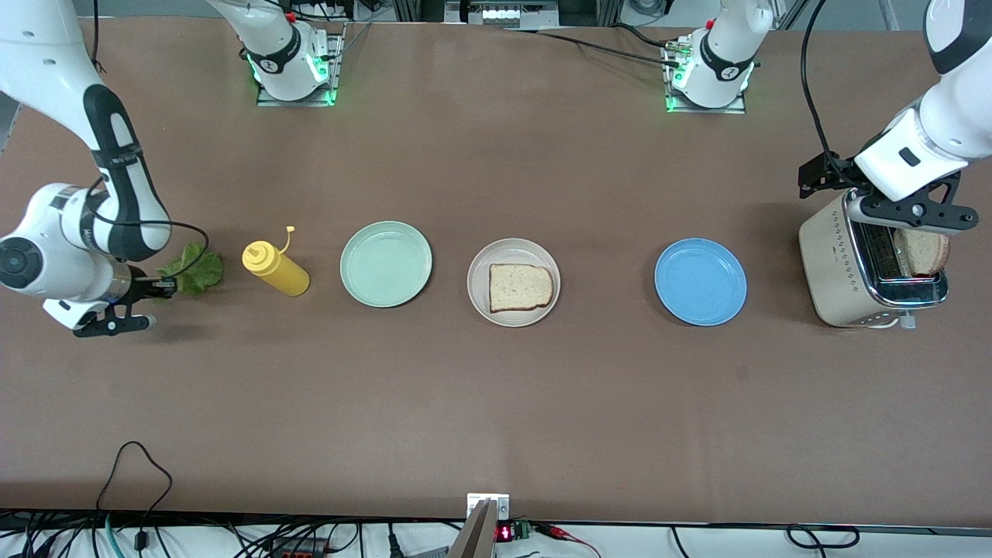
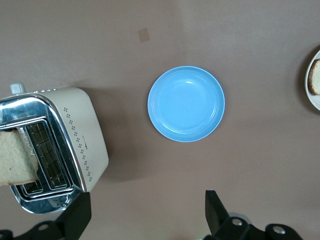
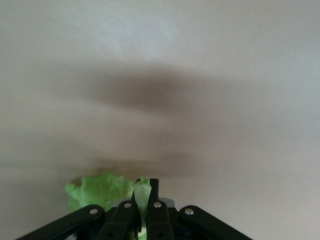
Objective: Make sandwich in beige plate with both arms
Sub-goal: 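Grasp the green lettuce with the right gripper and lift it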
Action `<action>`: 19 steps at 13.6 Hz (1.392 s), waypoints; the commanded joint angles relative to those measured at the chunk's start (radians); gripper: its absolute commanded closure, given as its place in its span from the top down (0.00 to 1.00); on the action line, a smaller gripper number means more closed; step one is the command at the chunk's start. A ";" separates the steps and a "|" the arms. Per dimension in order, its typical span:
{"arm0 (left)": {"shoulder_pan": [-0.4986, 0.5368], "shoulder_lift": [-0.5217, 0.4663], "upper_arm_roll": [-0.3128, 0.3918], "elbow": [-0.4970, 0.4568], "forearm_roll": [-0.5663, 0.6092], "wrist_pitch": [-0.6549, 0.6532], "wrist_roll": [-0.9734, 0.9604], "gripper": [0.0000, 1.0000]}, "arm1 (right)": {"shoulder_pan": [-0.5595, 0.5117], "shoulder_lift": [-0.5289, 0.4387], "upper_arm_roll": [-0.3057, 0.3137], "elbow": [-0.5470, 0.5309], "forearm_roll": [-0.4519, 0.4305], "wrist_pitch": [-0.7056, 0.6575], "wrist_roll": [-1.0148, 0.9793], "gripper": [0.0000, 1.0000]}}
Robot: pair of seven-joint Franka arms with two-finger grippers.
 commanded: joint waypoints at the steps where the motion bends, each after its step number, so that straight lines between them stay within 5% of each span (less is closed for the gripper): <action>1: 0.005 0.003 0.000 0.004 0.018 0.016 0.010 1.00 | 0.001 -0.094 0.009 -0.017 -0.006 -0.066 -0.131 0.00; 5: 0.008 0.003 0.007 0.007 0.018 0.018 0.008 1.00 | 0.034 -0.181 0.020 0.043 0.004 -0.204 -0.396 0.00; 11: 0.034 -0.007 0.012 0.007 0.021 0.022 0.011 1.00 | 0.074 -0.195 0.178 0.310 0.069 -0.575 -0.587 0.00; 16: 0.073 -0.012 0.013 0.021 0.021 0.019 0.011 1.00 | 0.074 -0.195 0.325 0.354 0.267 -0.575 -0.678 0.00; 19: 0.080 -0.023 0.013 0.021 0.023 -0.018 0.008 1.00 | 0.123 -0.187 0.436 0.393 0.295 -0.572 -0.658 0.00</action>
